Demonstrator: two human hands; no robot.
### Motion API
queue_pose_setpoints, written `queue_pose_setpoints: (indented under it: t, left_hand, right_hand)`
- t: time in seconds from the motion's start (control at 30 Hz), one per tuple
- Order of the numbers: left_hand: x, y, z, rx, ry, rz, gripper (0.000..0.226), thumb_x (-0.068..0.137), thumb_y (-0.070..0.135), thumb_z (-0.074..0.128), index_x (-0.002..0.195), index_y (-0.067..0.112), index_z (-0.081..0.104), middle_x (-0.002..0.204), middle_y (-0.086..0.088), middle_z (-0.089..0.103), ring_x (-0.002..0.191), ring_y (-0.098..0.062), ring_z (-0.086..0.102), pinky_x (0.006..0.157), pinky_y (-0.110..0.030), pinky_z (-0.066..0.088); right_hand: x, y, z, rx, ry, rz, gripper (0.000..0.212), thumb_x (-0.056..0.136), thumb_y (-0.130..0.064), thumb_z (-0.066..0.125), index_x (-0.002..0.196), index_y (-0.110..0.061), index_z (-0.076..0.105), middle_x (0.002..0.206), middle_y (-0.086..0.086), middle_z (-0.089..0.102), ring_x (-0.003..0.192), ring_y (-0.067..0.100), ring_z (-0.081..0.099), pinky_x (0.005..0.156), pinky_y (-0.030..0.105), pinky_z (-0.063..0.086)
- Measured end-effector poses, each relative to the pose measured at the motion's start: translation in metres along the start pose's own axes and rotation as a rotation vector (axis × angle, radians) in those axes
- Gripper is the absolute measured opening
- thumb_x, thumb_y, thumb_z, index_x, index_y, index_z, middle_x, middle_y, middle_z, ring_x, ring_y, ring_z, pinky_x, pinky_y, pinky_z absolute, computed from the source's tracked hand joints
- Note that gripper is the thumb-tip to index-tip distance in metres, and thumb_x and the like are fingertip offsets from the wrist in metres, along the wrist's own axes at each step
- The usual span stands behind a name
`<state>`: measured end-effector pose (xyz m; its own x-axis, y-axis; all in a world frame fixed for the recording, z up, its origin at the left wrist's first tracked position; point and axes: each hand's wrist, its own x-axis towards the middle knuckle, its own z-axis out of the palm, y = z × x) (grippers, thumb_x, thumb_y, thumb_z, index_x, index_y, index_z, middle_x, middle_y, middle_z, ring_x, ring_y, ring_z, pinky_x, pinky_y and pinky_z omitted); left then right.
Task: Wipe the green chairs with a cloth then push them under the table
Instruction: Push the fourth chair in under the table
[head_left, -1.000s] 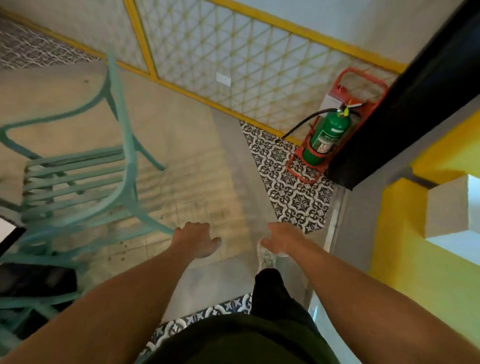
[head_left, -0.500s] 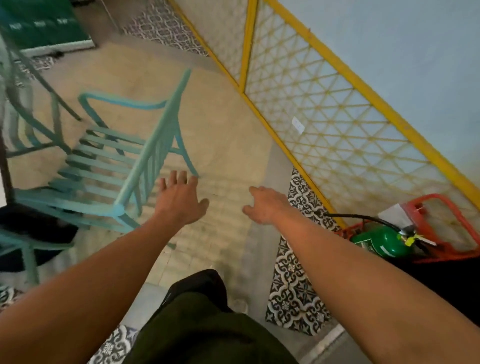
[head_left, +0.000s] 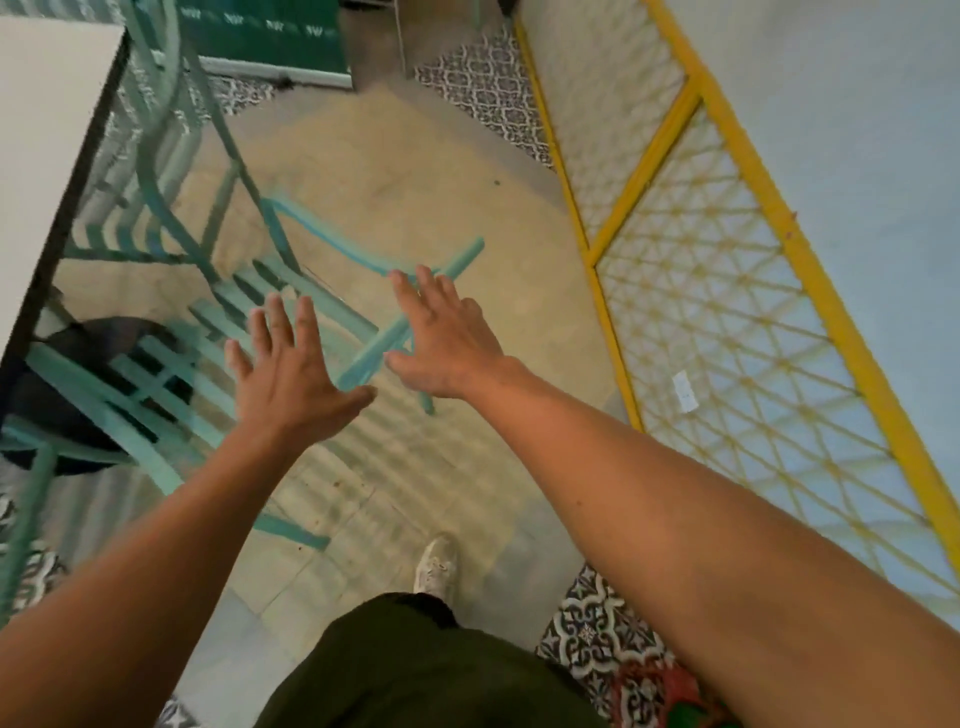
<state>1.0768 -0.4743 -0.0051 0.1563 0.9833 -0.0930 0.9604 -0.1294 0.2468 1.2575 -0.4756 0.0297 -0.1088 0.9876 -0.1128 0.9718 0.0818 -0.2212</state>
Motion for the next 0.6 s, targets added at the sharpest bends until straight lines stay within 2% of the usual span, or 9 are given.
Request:
queue_pose_setpoints:
  t: [0.1, 0.2, 0.27, 0.33, 0.4, 0.43, 0.47, 0.53, 0.6]
  left_hand:
    - [0.025, -0.001, -0.010, -0.043, 0.014, -0.073, 0.123, 0.068, 0.071, 0.067, 0.152, 0.024, -0.010, 0.161, -0.008, -0.016, 0.147, -0.025, -0.016, 0.115, -0.052, -0.004]
    - [0.041, -0.008, -0.010, -0.113, -0.026, -0.145, 0.126, 0.062, 0.078, 0.065, 0.153, 0.027, -0.008, 0.161, -0.006, -0.013, 0.147, -0.025, -0.011, 0.116, -0.055, 0.001]
    - [0.042, -0.014, -0.003, -0.093, -0.172, -0.205, 0.131, 0.056, 0.086, 0.061, 0.153, 0.028, -0.006, 0.162, -0.004, -0.010, 0.148, -0.025, -0.007, 0.114, -0.057, 0.003]
    - [0.037, -0.022, 0.012, -0.014, -0.382, -0.289, 0.130, 0.054, 0.086, 0.062, 0.153, 0.029, 0.000, 0.162, -0.004, -0.002, 0.148, -0.027, 0.002, 0.113, -0.058, 0.007]
    - [0.030, -0.026, 0.029, 0.001, -0.560, -0.400, 0.114, 0.060, 0.075, 0.071, 0.152, 0.031, 0.020, 0.157, -0.004, 0.026, 0.141, -0.027, 0.028, 0.112, -0.053, 0.024]
    - [0.029, -0.026, 0.034, -0.051, -0.608, -0.460, 0.099, 0.061, 0.065, 0.074, 0.146, 0.035, 0.035, 0.143, -0.001, 0.047, 0.126, -0.023, 0.046, 0.105, -0.046, 0.038]
    - [0.029, -0.026, 0.038, -0.119, -0.624, -0.507, 0.084, 0.060, 0.058, 0.075, 0.137, 0.039, 0.049, 0.122, 0.004, 0.060, 0.108, -0.017, 0.055, 0.093, -0.038, 0.046]
    - [0.029, -0.021, 0.039, -0.143, -0.594, -0.590, 0.070, 0.053, 0.055, 0.070, 0.122, 0.045, 0.060, 0.100, 0.010, 0.065, 0.091, -0.012, 0.058, 0.082, -0.032, 0.049]
    - [0.022, -0.013, 0.041, -0.023, -0.449, -0.712, 0.064, 0.049, 0.065, 0.059, 0.109, 0.048, 0.066, 0.092, 0.011, 0.068, 0.084, -0.014, 0.061, 0.074, -0.031, 0.051]
  right_hand:
    - [0.043, 0.011, -0.016, -0.004, 0.004, -0.122, 0.091, 0.078, -0.044, 0.058, 0.150, -0.019, 0.009, 0.158, 0.010, 0.011, 0.142, 0.033, 0.013, 0.110, 0.053, 0.021]
    - [0.076, 0.025, -0.015, -0.008, -0.099, -0.221, 0.100, 0.069, -0.037, 0.058, 0.151, -0.023, 0.004, 0.160, 0.009, 0.004, 0.145, 0.032, 0.003, 0.115, 0.054, 0.007]
    - [0.095, 0.042, -0.008, -0.069, -0.239, -0.252, 0.104, 0.065, -0.035, 0.057, 0.151, -0.025, 0.000, 0.161, 0.007, -0.001, 0.146, 0.032, -0.002, 0.115, 0.056, 0.001]
    - [0.111, 0.060, 0.005, -0.218, -0.413, -0.294, 0.096, 0.070, -0.036, 0.056, 0.151, -0.027, 0.005, 0.160, 0.006, 0.007, 0.145, 0.032, 0.003, 0.114, 0.060, 0.000]
    - [0.124, 0.073, 0.019, -0.351, -0.507, -0.386, 0.080, 0.073, -0.037, 0.053, 0.147, -0.029, 0.023, 0.151, 0.003, 0.030, 0.139, 0.030, 0.023, 0.112, 0.062, 0.005]
    - [0.131, 0.078, 0.025, -0.378, -0.515, -0.434, 0.072, 0.074, -0.037, 0.053, 0.142, -0.030, 0.033, 0.142, 0.001, 0.042, 0.132, 0.029, 0.035, 0.111, 0.060, 0.011]
    - [0.140, 0.081, 0.029, -0.397, -0.512, -0.483, 0.063, 0.074, -0.036, 0.053, 0.136, -0.029, 0.043, 0.132, 0.000, 0.052, 0.121, 0.028, 0.046, 0.106, 0.056, 0.022]
    - [0.158, 0.083, 0.034, -0.421, -0.473, -0.563, 0.045, 0.073, -0.033, 0.054, 0.118, -0.026, 0.058, 0.111, 0.001, 0.065, 0.099, 0.027, 0.060, 0.082, 0.043, 0.041]
    - [0.173, 0.086, 0.037, -0.406, -0.451, -0.621, 0.036, 0.072, -0.032, 0.054, 0.105, -0.022, 0.063, 0.100, 0.003, 0.067, 0.090, 0.028, 0.064, 0.067, 0.036, 0.044]
